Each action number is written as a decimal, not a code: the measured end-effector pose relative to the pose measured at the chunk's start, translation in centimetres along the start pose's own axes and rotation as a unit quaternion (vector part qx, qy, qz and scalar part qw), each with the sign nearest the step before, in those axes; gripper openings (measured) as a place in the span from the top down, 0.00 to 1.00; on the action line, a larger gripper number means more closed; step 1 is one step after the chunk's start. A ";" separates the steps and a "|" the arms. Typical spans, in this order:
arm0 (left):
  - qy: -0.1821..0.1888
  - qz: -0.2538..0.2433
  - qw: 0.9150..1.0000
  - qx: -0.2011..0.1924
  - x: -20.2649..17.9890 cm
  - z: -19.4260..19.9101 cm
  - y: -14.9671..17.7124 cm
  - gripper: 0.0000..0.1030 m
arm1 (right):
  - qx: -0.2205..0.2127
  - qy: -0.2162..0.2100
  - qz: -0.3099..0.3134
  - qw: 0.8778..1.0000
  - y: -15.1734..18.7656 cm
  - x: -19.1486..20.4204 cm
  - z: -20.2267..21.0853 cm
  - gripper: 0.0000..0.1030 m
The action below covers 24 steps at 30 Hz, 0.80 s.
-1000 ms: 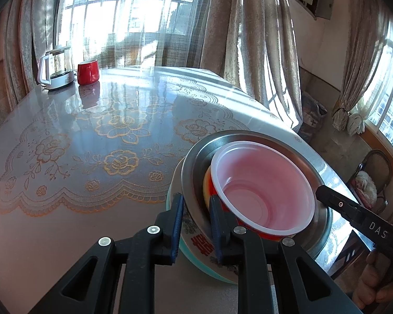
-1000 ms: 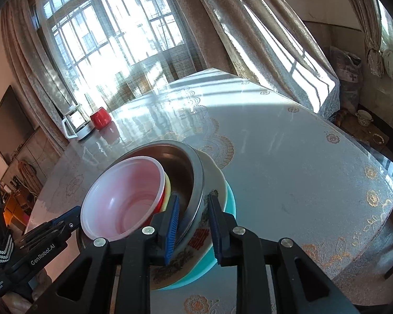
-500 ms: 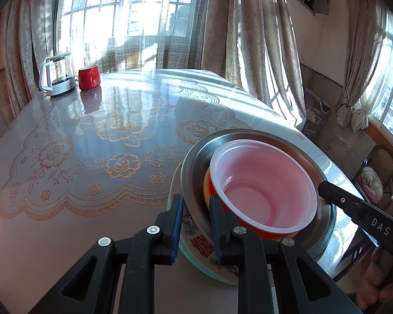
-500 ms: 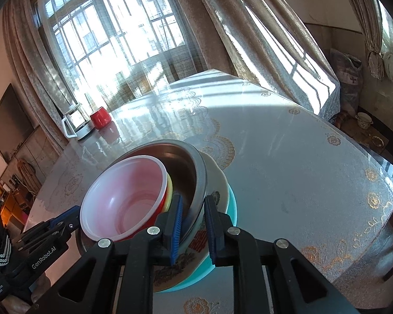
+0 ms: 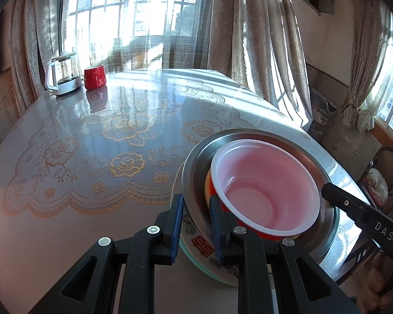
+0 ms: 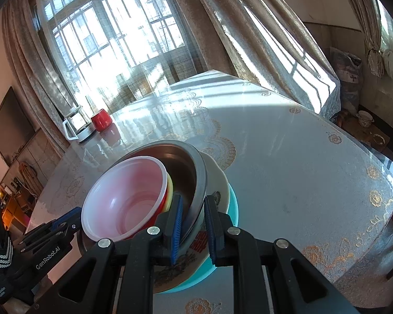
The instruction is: Organize plates and bowls
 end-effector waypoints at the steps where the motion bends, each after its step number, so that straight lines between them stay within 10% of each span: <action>1: 0.000 0.000 1.000 -0.001 0.0 0.1 0.1 0.80 | 0.000 -0.003 0.000 1.000 0.0 0.0 0.0 0.82; 24: -0.063 0.028 0.996 -0.062 2.0 5.2 3.4 0.61 | -0.080 0.069 0.027 0.994 1.8 2.6 4.2 0.63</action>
Point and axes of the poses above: each gripper's, at about its wrist camera, not at the fingertips, and z roughly against the way its jaws point, x to its left, y to its underside, the point moved 7 cm from there along -z, roughly the way its jaws point, and after that the axes turned 12 degrees about x, right-handed, at the moved point
